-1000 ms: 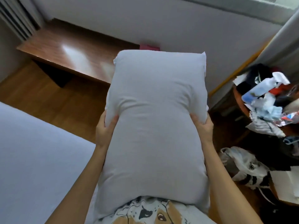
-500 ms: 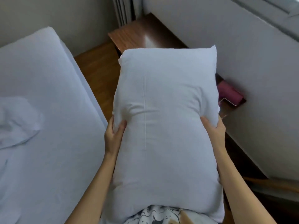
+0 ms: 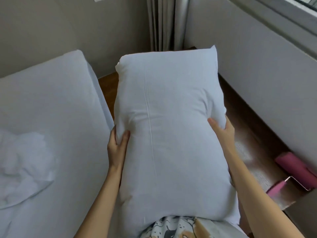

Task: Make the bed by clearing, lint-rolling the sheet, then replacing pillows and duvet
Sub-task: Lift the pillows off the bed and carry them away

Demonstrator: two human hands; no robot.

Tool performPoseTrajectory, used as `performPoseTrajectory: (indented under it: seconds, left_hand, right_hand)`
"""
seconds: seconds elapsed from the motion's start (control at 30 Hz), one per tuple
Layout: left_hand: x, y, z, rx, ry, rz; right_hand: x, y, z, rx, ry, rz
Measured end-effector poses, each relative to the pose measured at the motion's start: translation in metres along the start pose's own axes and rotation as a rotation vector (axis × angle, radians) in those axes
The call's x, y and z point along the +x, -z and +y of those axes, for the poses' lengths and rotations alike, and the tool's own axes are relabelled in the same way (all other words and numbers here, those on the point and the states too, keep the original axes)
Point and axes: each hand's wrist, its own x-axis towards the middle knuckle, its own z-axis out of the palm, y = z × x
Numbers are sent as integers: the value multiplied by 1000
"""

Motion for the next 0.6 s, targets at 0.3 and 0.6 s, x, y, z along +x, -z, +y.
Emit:
performPoseTrajectory:
  seconds: [0.3,0.6]
  left_hand:
    - [220,-60,46,18,38,-46]
    - [416,-145,112,47,86,-198]
  right_hand:
    - [187,-100,-43,50,-25,34]
    - [340,-156,-94,141,-94,208]
